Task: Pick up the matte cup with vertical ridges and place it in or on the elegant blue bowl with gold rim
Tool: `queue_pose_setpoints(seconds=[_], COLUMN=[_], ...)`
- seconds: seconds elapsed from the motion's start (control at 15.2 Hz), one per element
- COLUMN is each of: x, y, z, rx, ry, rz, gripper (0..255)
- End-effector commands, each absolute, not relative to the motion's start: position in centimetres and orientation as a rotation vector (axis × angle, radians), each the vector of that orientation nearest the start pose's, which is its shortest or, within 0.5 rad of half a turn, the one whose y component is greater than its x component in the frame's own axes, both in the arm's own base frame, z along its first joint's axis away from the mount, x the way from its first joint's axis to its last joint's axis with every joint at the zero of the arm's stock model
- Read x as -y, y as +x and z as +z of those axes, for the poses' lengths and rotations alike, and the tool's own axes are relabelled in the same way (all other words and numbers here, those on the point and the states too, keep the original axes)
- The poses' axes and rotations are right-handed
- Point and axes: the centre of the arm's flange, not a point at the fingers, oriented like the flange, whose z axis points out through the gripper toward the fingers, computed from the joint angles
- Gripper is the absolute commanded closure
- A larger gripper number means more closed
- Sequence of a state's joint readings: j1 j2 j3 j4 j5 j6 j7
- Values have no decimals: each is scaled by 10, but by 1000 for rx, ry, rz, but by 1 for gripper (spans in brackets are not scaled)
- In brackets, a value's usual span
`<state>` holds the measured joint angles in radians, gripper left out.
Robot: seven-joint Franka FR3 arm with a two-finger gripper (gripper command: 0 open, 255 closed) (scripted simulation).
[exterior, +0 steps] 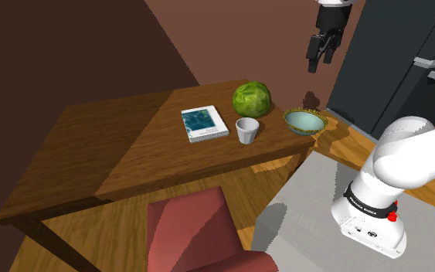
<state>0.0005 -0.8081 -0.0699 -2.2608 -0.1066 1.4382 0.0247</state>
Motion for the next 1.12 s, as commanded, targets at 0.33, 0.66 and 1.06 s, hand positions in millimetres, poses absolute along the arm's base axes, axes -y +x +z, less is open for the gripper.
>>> queue_pose_setpoints(seconds=[0.33, 0.66, 1.06], x=[11, -19, -55], y=[324, 363, 408], z=[584, 538, 482], rx=[-109, -81, -48], ry=[-3210, -3225, -3244], rz=[24, 22, 19], gripper=[0, 0, 0])
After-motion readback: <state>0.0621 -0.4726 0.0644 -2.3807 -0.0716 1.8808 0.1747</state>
